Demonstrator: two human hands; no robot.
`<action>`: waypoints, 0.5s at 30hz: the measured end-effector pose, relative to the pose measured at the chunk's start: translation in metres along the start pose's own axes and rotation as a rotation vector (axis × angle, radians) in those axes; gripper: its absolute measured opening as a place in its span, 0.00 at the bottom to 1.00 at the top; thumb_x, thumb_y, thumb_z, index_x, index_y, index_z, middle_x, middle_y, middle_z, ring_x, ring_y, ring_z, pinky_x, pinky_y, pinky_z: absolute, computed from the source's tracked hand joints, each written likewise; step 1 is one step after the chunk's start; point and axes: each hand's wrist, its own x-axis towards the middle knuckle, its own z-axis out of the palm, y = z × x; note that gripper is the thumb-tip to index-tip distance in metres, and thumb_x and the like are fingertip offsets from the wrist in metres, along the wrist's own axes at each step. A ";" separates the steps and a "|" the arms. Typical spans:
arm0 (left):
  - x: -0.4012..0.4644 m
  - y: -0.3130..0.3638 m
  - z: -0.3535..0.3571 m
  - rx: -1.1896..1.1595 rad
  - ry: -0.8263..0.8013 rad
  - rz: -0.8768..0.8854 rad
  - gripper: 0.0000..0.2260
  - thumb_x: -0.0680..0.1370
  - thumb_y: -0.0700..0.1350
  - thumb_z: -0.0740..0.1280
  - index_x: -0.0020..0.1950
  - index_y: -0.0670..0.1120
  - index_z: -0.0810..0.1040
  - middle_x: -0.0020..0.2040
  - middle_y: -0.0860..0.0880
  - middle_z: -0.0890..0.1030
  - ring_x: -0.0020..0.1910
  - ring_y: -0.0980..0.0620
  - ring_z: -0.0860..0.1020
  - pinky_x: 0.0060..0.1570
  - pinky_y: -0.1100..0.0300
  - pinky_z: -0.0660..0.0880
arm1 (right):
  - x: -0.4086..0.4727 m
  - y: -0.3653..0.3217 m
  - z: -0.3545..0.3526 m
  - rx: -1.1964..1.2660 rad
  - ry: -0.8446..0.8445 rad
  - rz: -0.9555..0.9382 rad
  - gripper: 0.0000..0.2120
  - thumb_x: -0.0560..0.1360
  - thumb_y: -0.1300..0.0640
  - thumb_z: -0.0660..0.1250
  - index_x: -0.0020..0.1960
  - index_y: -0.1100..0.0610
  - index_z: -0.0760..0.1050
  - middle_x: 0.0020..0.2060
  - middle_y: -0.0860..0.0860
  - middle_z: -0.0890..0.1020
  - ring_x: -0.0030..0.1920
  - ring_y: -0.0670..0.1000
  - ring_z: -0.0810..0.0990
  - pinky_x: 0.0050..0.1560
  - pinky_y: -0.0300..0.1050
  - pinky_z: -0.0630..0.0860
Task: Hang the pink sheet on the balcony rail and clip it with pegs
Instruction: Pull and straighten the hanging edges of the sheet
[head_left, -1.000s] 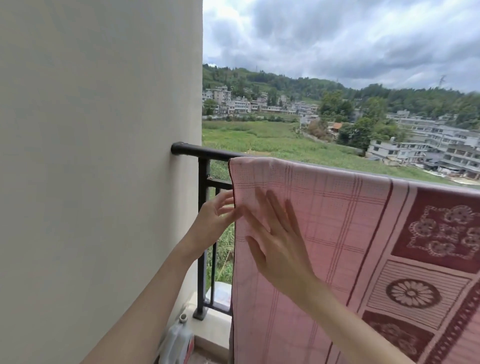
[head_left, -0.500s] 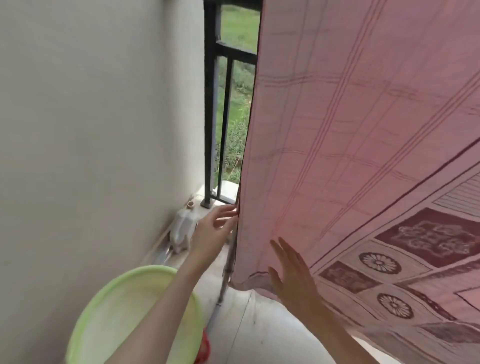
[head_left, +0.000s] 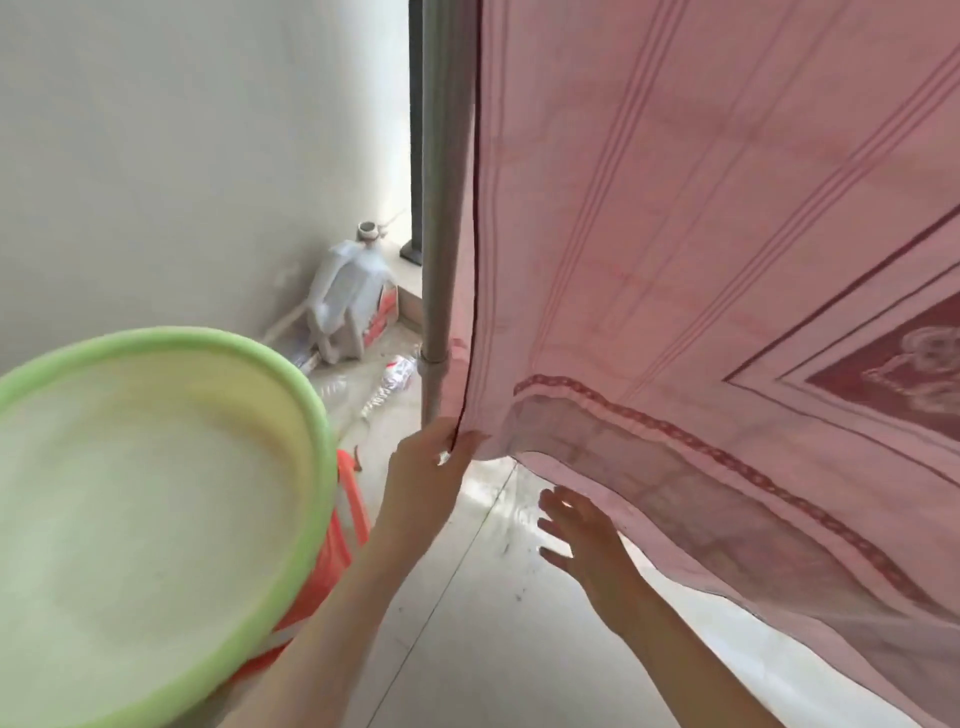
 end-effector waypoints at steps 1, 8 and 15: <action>0.001 -0.024 0.008 -0.007 0.027 -0.009 0.10 0.75 0.48 0.65 0.39 0.42 0.78 0.31 0.42 0.76 0.35 0.44 0.73 0.41 0.51 0.73 | 0.015 0.018 0.004 0.112 -0.026 0.030 0.23 0.76 0.53 0.66 0.68 0.58 0.67 0.60 0.53 0.76 0.60 0.54 0.75 0.54 0.50 0.75; 0.020 -0.154 0.051 -0.084 0.207 0.024 0.15 0.76 0.42 0.66 0.29 0.43 0.69 0.27 0.41 0.70 0.31 0.49 0.67 0.32 0.60 0.63 | 0.124 0.084 0.041 0.512 -0.171 -0.022 0.21 0.64 0.47 0.71 0.55 0.51 0.75 0.57 0.51 0.78 0.61 0.53 0.75 0.61 0.56 0.73; 0.057 -0.215 0.053 -0.163 0.301 0.239 0.10 0.74 0.40 0.68 0.36 0.53 0.79 0.31 0.58 0.81 0.34 0.60 0.78 0.41 0.57 0.75 | 0.193 0.092 0.061 0.820 -0.350 -0.341 0.07 0.68 0.55 0.67 0.45 0.53 0.75 0.44 0.47 0.80 0.50 0.49 0.78 0.49 0.45 0.73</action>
